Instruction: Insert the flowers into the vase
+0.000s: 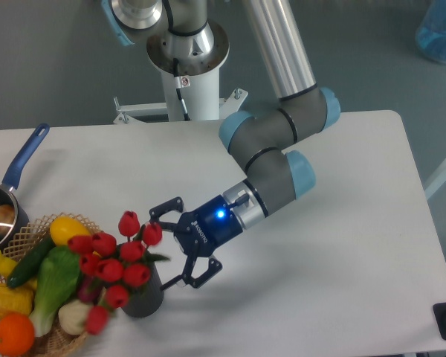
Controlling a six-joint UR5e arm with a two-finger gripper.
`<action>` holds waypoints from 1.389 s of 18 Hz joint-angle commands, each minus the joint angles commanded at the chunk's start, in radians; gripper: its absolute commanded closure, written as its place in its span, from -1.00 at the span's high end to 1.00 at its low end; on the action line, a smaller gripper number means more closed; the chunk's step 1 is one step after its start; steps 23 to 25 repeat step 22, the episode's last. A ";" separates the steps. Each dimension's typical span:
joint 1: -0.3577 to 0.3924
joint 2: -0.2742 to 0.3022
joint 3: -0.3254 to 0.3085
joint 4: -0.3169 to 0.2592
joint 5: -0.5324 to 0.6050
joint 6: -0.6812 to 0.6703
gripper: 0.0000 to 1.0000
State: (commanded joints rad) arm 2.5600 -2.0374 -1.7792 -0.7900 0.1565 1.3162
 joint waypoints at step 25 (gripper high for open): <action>0.203 0.145 0.090 -0.006 1.257 0.000 1.00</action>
